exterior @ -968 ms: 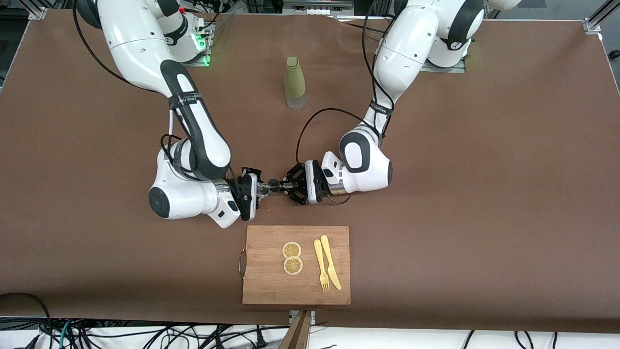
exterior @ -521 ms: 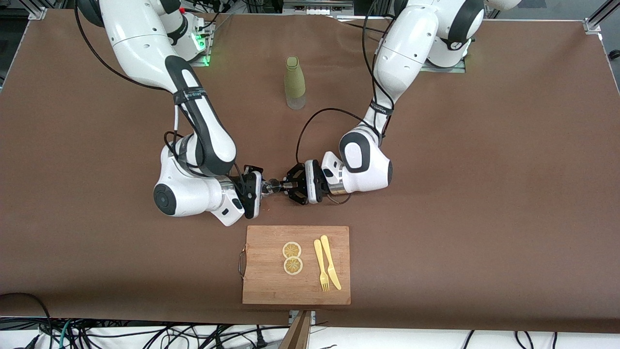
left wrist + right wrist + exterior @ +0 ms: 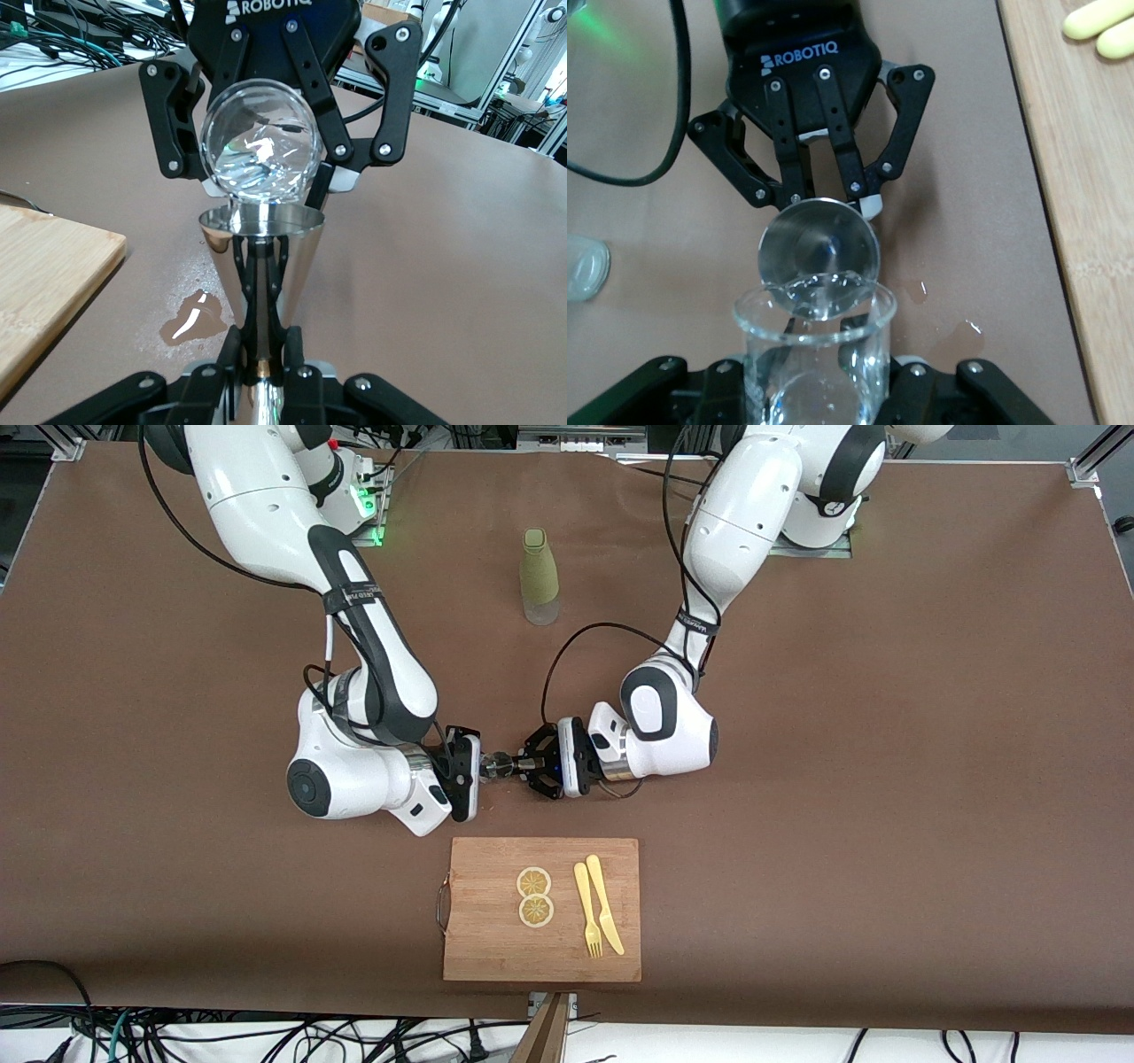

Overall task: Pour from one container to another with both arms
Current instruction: 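Tilt the beaker with the right gripper, pouring into the jigger, then set the beaker down with the right gripper while the left gripper lowers the jigger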

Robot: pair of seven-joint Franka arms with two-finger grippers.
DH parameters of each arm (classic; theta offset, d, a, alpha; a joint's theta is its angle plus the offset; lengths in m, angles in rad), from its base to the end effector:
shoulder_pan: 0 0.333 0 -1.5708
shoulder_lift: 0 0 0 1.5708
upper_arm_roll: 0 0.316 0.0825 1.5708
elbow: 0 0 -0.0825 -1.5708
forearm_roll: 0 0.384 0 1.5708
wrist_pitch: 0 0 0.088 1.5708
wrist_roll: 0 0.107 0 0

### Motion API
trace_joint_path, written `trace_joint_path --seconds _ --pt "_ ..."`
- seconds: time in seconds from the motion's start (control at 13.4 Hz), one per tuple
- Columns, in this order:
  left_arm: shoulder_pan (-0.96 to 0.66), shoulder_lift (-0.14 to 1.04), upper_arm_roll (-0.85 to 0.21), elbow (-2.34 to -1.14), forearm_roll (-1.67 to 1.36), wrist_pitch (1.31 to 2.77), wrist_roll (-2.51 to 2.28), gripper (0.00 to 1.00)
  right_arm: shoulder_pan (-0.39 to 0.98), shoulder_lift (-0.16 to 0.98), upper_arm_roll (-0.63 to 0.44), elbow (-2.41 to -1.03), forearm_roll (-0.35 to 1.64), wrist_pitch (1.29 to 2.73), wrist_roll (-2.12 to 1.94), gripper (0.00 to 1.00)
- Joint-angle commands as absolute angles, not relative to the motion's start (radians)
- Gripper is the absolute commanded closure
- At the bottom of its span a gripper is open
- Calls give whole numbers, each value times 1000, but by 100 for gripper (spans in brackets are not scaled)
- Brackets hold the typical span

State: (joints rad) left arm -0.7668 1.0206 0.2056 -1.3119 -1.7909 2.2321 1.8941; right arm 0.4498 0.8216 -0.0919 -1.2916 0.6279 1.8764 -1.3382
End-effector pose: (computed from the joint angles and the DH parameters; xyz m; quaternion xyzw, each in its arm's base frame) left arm 0.5971 -0.4564 0.1390 0.6812 -0.4976 0.3240 0.4282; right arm 0.6587 0.3103 0.2467 -0.7193 -0.6394 -0.0192 0.2710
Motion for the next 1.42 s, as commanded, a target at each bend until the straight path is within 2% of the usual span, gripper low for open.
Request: trace_joint_path --seconds 0.0,0.3,0.6,0.89,1.34 --pt "-772 1037 216 -1285 -1835 2223 1907 100 440 807 -98 -1295 661 1861 -1443 74" --pt "-765 1035 221 -1290 -1835 2194 1908 100 391 807 -115 -1301 814 1818 -1589 73" --pt "-684 1025 229 -1313 -1832 2041 2008 100 338 816 -170 -1334 971 1766 -1776 72" --pt "-557 1023 255 -1358 -1772 1752 2130 100 267 827 -212 -1384 1052 1675 -1988 72" --pt "-280 996 256 -1373 -1400 1398 2330 100 152 891 -235 -1442 1063 1576 -2308 71"
